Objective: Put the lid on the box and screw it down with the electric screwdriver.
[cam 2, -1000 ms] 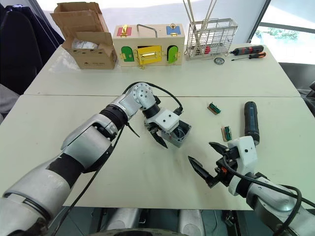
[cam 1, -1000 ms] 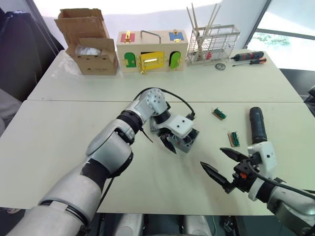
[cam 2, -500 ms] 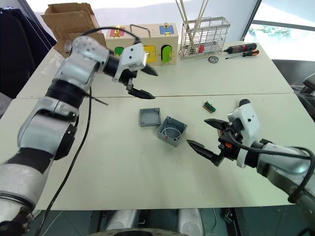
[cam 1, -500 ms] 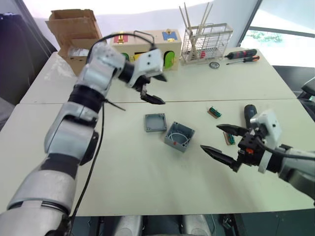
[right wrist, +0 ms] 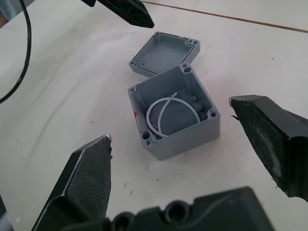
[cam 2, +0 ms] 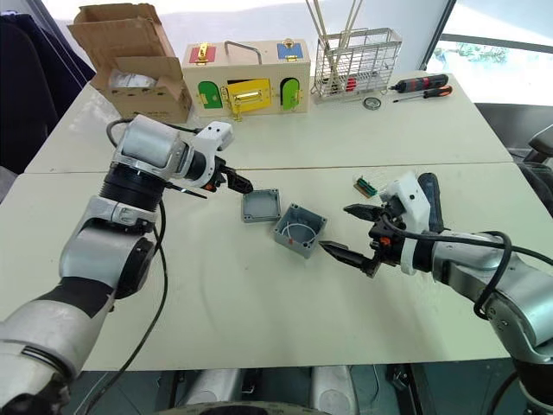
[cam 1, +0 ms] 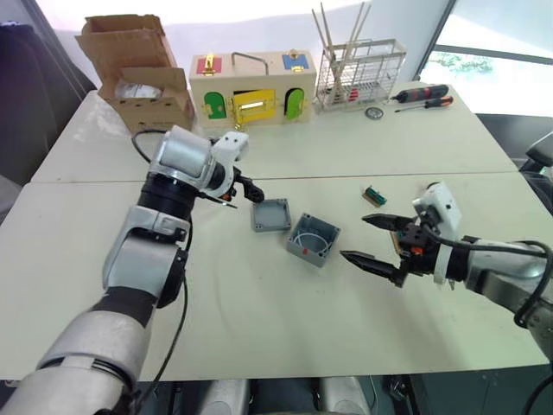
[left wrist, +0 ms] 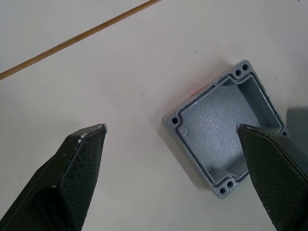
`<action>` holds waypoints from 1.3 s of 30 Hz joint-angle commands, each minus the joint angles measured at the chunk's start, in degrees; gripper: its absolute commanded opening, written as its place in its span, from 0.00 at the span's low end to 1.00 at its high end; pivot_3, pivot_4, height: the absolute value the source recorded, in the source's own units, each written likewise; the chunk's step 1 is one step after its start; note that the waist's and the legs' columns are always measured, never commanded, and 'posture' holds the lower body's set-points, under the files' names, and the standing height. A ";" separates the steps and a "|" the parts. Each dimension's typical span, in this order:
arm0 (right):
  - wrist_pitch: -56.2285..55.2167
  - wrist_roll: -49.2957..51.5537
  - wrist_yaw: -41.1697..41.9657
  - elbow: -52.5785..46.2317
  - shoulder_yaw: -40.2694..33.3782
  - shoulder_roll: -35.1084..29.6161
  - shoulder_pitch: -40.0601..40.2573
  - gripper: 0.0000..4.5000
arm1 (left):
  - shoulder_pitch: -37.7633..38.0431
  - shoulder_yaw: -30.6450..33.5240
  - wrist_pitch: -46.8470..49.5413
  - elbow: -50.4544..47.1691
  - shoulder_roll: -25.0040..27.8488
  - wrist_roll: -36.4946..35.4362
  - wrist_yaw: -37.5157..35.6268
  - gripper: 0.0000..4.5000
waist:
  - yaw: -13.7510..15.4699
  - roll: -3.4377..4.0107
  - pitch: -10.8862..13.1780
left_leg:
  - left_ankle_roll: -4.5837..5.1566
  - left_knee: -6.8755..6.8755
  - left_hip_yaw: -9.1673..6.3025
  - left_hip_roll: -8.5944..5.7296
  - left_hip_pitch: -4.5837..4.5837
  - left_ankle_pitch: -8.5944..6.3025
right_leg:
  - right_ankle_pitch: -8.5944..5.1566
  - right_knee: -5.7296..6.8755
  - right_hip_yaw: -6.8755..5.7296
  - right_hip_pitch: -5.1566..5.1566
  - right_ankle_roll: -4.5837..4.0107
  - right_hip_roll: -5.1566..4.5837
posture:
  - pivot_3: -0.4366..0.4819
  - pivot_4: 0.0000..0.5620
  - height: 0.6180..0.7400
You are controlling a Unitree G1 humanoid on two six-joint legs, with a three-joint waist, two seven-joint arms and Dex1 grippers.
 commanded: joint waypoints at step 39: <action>-3.10 5.46 -10.73 12.00 -11.87 13.81 -18.11 1.00 | 13.71 17.95 -50.86 -17.20 -6.17 -17.24 14.60 0.01 | 1.34 0.07 -0.17 | -0.32 -0.05 0.05 0.04 -0.47 0.18 | 0.11 0.02 0.10 -0.60 -0.18 -0.05 | 0.48 0.27 0.95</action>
